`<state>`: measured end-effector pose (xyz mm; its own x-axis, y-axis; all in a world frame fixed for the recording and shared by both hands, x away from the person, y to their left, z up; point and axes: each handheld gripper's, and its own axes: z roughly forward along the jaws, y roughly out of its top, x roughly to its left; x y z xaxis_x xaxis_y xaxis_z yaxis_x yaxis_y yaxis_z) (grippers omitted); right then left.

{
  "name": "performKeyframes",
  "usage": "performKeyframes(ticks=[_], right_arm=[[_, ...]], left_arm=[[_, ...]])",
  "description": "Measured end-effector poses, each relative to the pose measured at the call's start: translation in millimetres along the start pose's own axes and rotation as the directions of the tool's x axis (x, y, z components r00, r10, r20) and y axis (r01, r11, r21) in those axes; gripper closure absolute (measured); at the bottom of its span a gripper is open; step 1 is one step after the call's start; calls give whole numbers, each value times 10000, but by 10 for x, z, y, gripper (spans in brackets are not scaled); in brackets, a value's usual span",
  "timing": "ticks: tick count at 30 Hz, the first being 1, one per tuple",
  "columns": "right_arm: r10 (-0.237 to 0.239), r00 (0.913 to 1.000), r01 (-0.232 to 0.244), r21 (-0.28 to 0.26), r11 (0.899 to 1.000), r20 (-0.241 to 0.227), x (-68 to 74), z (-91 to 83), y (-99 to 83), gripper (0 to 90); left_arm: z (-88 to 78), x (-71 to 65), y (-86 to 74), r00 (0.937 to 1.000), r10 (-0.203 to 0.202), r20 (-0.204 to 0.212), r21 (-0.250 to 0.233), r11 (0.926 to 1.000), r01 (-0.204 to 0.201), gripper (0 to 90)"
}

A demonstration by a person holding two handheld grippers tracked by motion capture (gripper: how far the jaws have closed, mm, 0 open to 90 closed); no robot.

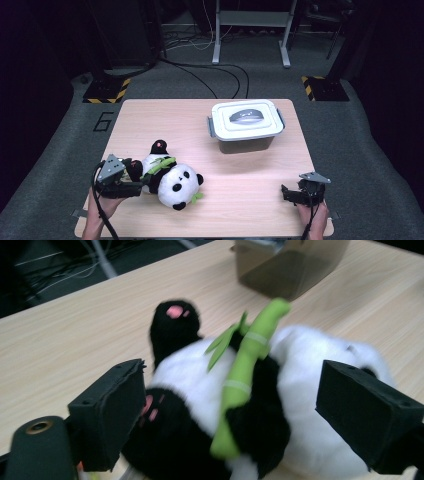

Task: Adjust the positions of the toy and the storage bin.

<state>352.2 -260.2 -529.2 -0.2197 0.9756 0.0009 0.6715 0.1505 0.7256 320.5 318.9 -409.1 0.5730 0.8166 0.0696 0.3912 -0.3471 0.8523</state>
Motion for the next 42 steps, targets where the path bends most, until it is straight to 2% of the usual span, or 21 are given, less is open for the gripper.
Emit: performKeyframes(ticks=[4, 6, 7, 10, 12, 14, 18, 22, 25, 27, 28, 29, 30, 32, 35, 38, 42], right_arm=[[-6, 10000, 6, 3, 10000, -3, 0, 0, 0, 28], [-12, 10000, 12, 2, 10000, -3, 0, 0, 0, 28], [-19, 10000, 19, 6, 10000, -2, 1, 0, 0, 28], [-32, 10000, 32, 13, 10000, -14, 0, 0, 0, 27], [-34, 10000, 34, 13, 10000, -25, 0, 1, 1, 26], [-38, 10000, 38, 17, 10000, -30, 0, 2, 1, 26], [-50, 10000, 50, 20, 10000, -20, 1, 0, 0, 26], [-149, 9997, 152, 130, 9998, -194, -8, -2, 8, 17], [-189, 9994, 195, 194, 9996, -291, -8, -4, 15, 11], [-179, 9990, 187, 210, 9996, -403, -16, -8, 20, 13], [-102, 9985, 111, 164, 9998, -541, -28, -12, 26, 15], [-2, 9975, 14, 164, 9999, -704, -36, -12, 40, 14], [-39, 9972, 51, 157, 9999, -747, -46, -12, 62, 13], [-62, 9964, 69, 78, 9999, -851, -50, -23, 122, 12], [-51, 9950, 50, -12, 10000, -995, -48, -49, 248, 15], [-236, 9938, 219, -165, 9996, -1083, -34, -78, 400, 33], [-530, 9925, 498, -323, 9982, -1097, -13, -92, 610, 48]], left_arm=[[-89, 25, -211, 9981, -499, -355, 121, 9987, 504, 82], [-106, 37, -263, 9974, -580, -430, 195, 9981, 589, 71], [-133, 55, -368, 9950, -822, -569, 347, 9958, 843, 59], [-135, 58, -539, 9897, -1106, -906, 606, 9914, 1163, 29], [-137, 71, -593, 9881, -1252, -892, 645, 9893, 1312, 13], [-132, 103, -747, 9804, -1661, -1060, 675, 9825, 1737, 0], [-27, 188, -968, 9721, -2072, -1098, 1282, 9669, 2206, 0], [77, 250, -1145, 9641, -2327, -1280, 1569, 9551, 2513, 0], [151, 294, -1227, 9618, -2373, -1365, 1830, 9481, 2599, 0], [200, 319, -1266, 9597, -2409, -1450, 1860, 9460, 2656, 0], [218, 328, -1279, 9586, -2455, -1444, 2004, 9414, 2713, 0], [238, 334, -1292, 9580, -2450, -1490, 2042, 9403, 2722, 0], [253, 332, -1302, 9592, -2318, -1616, 1941, 9456, 2612, 0], [260, 331, -1295, 9582, -2302, -1697, 2030, 9433, 2626, 0], [278, 342, -1296, 9608, -2062, -1850, 2095, 9470, 2436, 0], [287, 343, -1303, 9607, -2011, -1915, 2017, 9498, 2391, 0], [287, 356, -1296, 9620, -2000, -1860, 2100, 9484, 2377, 0]])
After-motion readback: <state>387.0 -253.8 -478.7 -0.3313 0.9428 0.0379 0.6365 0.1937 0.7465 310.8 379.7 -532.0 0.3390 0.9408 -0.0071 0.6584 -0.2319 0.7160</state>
